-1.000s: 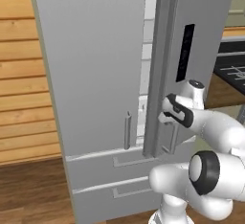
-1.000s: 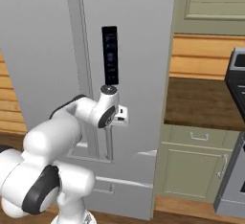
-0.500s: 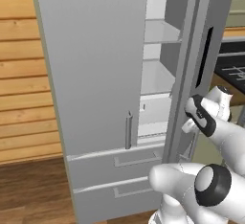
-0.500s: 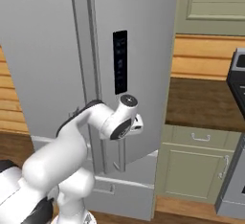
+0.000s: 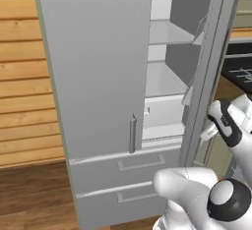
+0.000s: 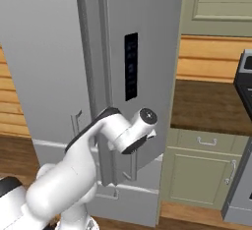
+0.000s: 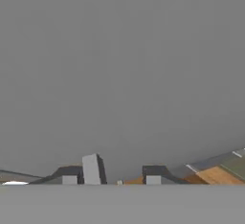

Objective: Take the strawberry from the fridge and place it on top of the pancake, located on the dining counter.

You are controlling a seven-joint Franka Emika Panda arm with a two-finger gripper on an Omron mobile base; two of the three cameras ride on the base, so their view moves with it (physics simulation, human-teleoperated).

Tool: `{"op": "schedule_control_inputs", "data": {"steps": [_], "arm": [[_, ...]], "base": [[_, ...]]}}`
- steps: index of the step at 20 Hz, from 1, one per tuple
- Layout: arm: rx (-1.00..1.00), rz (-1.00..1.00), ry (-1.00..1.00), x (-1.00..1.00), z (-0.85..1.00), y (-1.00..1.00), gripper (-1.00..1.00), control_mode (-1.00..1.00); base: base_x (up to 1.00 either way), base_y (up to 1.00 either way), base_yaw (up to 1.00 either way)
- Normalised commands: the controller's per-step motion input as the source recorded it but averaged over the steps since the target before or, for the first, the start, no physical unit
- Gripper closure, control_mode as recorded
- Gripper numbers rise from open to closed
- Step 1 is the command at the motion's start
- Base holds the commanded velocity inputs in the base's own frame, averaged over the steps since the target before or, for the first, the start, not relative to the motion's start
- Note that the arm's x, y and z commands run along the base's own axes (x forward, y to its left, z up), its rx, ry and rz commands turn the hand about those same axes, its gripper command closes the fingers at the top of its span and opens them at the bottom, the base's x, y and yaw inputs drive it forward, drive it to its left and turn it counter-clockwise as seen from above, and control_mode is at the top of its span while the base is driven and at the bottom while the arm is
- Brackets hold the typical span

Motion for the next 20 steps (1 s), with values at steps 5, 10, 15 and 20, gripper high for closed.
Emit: {"op": "schedule_control_inputs", "data": {"steps": [5, 10, 15, 20], "arm": [[0.23, -0.01, -0.02, -0.36, 1.0, -0.16, -1.0, -1.0], [0.11, 0.0, -0.06, -0.41, 0.98, 0.0, -1.0, -1.0], [0.05, 0.0, -0.04, -0.37, 1.0, -0.14, -1.0, -1.0], [-0.01, -0.08, -0.01, -0.65, 0.98, 0.11, -1.0, -1.0]], "base": [[0.0, 0.0, 0.0], [0.0, 0.0, 0.0], [0.0, 0.0, 0.0], [0.0, 0.0, 0.0]]}}
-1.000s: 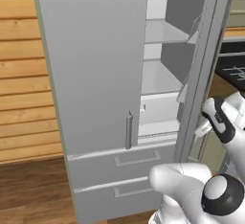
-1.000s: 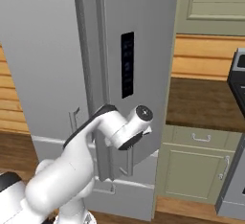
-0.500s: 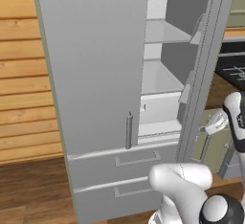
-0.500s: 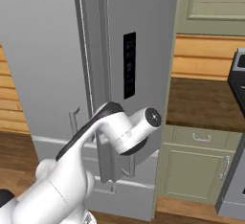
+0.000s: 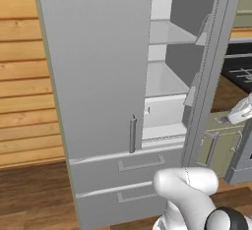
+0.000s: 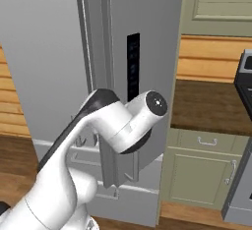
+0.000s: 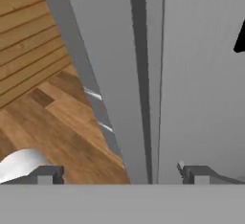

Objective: Take the strawberry from the fridge and place it on top of the pancake, located on the dining counter.

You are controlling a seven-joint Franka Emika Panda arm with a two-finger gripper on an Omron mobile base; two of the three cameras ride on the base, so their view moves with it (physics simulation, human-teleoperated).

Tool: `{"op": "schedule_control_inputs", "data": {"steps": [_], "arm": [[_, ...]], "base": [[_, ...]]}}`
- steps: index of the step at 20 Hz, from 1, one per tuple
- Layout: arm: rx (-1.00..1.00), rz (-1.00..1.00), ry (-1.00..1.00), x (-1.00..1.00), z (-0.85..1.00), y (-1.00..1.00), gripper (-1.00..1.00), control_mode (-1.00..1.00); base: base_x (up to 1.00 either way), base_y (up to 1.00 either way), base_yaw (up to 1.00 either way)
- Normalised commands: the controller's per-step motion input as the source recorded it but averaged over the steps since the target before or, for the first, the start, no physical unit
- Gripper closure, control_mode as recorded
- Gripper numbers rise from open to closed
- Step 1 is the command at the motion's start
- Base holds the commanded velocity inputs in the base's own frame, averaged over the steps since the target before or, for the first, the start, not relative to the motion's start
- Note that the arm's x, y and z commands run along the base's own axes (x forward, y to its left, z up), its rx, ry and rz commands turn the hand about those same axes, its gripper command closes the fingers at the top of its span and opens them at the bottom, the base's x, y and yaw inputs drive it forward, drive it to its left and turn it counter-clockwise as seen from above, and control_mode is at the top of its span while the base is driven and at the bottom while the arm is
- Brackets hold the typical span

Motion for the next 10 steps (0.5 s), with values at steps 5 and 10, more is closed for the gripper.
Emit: {"op": "schedule_control_inputs", "data": {"steps": [5, 10], "arm": [[-0.1, -0.13, -0.01, -1.0, 0.86, 0.58, -1.0, -1.0], [-0.31, -0.15, -0.05, -0.92, 0.87, 0.69, -1.0, -1.0]], "base": [[0.0, 0.0, 0.0], [0.0, 0.0, 0.0]]}}
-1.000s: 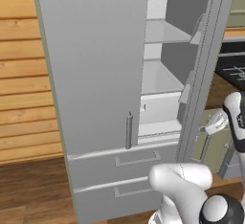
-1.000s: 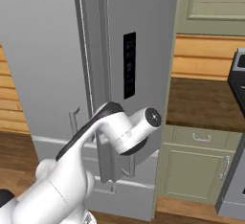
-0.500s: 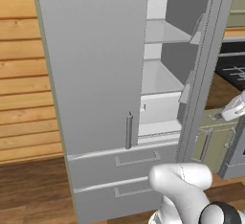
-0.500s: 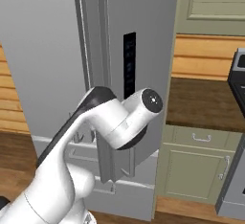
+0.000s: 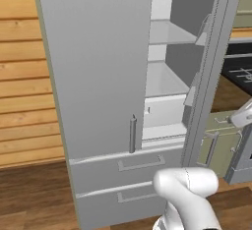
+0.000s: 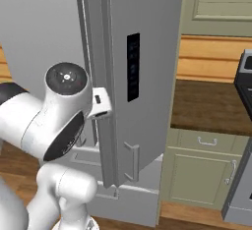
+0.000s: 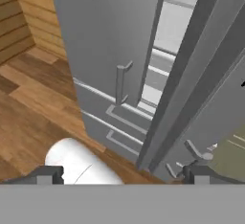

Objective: Take the strawberry from the fridge and place it on top of the pancake, located on the dining counter.

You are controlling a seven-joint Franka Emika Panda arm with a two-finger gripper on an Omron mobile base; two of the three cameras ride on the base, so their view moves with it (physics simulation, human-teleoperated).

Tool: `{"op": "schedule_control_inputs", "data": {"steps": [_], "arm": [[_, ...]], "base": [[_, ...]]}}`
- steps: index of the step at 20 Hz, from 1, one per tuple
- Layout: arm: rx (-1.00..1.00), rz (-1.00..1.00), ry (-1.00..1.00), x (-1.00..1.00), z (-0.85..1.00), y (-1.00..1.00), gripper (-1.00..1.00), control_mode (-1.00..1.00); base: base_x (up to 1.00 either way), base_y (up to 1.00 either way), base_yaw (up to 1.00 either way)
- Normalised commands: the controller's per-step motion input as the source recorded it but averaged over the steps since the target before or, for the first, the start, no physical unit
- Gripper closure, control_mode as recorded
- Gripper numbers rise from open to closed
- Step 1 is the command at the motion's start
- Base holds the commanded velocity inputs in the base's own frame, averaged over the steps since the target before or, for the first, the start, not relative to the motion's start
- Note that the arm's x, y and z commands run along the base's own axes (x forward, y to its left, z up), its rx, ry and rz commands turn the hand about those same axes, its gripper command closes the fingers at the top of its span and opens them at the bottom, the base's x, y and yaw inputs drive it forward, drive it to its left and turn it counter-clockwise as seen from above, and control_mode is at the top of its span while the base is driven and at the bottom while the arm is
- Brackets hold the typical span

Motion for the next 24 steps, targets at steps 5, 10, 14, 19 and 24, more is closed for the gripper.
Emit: {"op": "schedule_control_inputs", "data": {"steps": [5, 10, 14, 19, 24], "arm": [[-0.48, -0.14, 0.04, -0.21, 0.79, 0.95, -1.0, -1.0], [-0.45, -0.12, 0.15, 0.27, 0.55, 0.99, -1.0, -1.0], [-0.42, -0.04, 0.17, 0.7, -0.03, 0.29, -1.0, -1.0], [-0.35, -0.05, 0.01, 0.56, -0.53, -0.08, -1.0, -1.0], [-0.25, -0.05, -0.04, 0.54, -0.42, -0.51, -1.0, -1.0]], "base": [[0.0, 0.0, 0.0], [0.0, 0.0, 0.0], [0.0, 0.0, 0.0], [0.0, 0.0, 0.0], [0.0, 0.0, 0.0]]}}
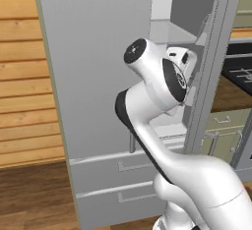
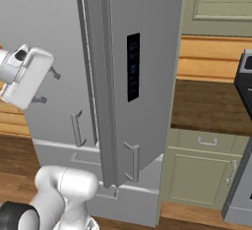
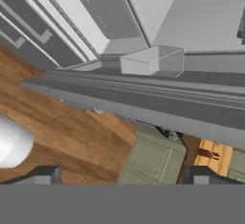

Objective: Take the strawberry from the fridge and place it on top of the pancake, located on the dining counter.

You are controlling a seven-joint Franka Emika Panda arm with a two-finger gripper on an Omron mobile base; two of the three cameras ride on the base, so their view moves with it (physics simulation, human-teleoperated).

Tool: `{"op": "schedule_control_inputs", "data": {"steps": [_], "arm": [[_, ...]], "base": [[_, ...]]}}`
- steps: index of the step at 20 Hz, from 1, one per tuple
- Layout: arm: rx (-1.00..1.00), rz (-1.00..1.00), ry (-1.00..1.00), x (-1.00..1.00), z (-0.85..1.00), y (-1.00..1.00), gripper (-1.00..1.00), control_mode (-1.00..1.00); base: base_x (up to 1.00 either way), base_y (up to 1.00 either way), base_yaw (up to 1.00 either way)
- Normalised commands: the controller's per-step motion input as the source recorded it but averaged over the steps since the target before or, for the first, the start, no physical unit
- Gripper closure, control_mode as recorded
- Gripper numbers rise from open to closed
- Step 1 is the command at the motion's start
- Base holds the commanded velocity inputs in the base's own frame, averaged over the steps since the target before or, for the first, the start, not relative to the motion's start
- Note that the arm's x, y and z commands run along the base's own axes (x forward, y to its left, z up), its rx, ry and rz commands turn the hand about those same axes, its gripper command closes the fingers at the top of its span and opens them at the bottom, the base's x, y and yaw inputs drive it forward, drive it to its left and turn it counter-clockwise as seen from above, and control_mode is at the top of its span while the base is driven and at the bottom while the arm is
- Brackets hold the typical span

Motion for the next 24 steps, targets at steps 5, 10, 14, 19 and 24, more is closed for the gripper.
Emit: {"op": "schedule_control_inputs", "data": {"steps": [5, 10, 14, 19, 24], "arm": [[-0.14, -0.09, -0.06, 0.48, -0.32, -0.27, -1.0, -1.0], [-0.04, -0.06, -0.06, 0.52, -0.23, 0.0, -1.0, -1.0], [0.0, -0.03, -0.05, 0.49, -0.26, -0.09, -1.0, -1.0], [-0.01, -0.02, -0.08, 0.35, -0.33, -0.31, -1.0, -1.0], [-0.05, -0.13, -0.03, 0.01, -0.32, -0.53, -1.0, -1.0]], "base": [[0.0, 0.0, 0.0], [0.0, 0.0, 0.0], [0.0, 0.0, 0.0], [0.0, 0.0, 0.0], [0.0, 0.0, 0.0]]}}
